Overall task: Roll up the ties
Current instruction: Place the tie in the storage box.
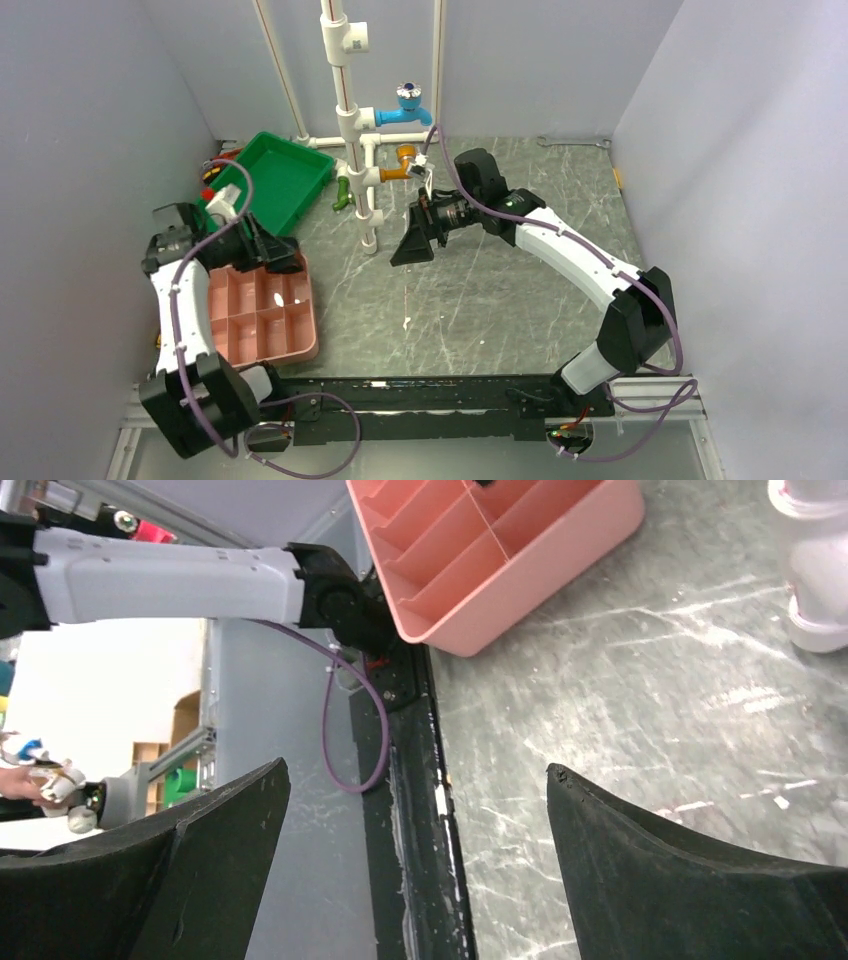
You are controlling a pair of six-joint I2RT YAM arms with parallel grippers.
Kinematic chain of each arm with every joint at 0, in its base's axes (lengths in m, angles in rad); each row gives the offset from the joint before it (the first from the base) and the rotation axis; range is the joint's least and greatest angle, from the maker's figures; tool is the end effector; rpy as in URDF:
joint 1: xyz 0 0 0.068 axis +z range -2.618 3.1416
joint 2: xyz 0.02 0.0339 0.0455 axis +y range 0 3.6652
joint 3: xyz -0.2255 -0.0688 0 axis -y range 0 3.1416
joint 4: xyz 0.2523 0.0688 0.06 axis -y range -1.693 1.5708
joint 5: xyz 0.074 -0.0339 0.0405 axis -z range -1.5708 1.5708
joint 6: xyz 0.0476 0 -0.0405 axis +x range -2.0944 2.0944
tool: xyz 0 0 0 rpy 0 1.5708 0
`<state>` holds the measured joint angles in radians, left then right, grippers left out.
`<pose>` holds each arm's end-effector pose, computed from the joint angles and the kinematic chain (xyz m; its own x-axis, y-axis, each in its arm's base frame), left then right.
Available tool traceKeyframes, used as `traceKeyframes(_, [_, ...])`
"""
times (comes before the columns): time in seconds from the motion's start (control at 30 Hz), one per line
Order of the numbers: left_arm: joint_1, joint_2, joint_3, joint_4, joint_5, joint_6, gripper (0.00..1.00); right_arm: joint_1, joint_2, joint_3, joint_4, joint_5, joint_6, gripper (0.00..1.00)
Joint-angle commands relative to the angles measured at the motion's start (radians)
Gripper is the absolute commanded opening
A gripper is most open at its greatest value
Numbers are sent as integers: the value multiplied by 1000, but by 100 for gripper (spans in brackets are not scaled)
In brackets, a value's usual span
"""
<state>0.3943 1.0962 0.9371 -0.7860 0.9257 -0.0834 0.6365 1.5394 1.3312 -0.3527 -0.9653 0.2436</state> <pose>0.2322 0.0554 0.2502 -0.7625 -0.3715 -0.5297 0.1380 0.7064 -0.6942 0.2645 0.2441 0.2917 -0.6318 -0.2963 -0.7163 -0.7685 0.1189 0.6287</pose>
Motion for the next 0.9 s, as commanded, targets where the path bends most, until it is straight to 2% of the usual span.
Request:
traceKeyframes(0.0, [162, 72, 86, -254, -156, 246, 0, -24, -44, 52, -100, 24, -111, 100])
traceKeyframes(0.2, [173, 159, 245, -366, -359, 388, 0, -63, -53, 67, -151, 14, -159, 100])
traceKeyframes(0.4, [206, 220, 270, -424, -576, 553, 0, -99, -65, 70, -175, -7, -185, 100])
traceKeyframes(0.47, [223, 226, 276, -427, -609, 602, 0, -107, -71, 67, -178, -13, -191, 100])
traceKeyframes(0.73, [233, 253, 281, -486, -724, 1056, 0, -126, -73, 84, -223, -33, -225, 100])
traceKeyframes(0.87, [236, 278, 284, -496, -808, 1237, 0, -132, -70, 100, -251, -35, -234, 100])
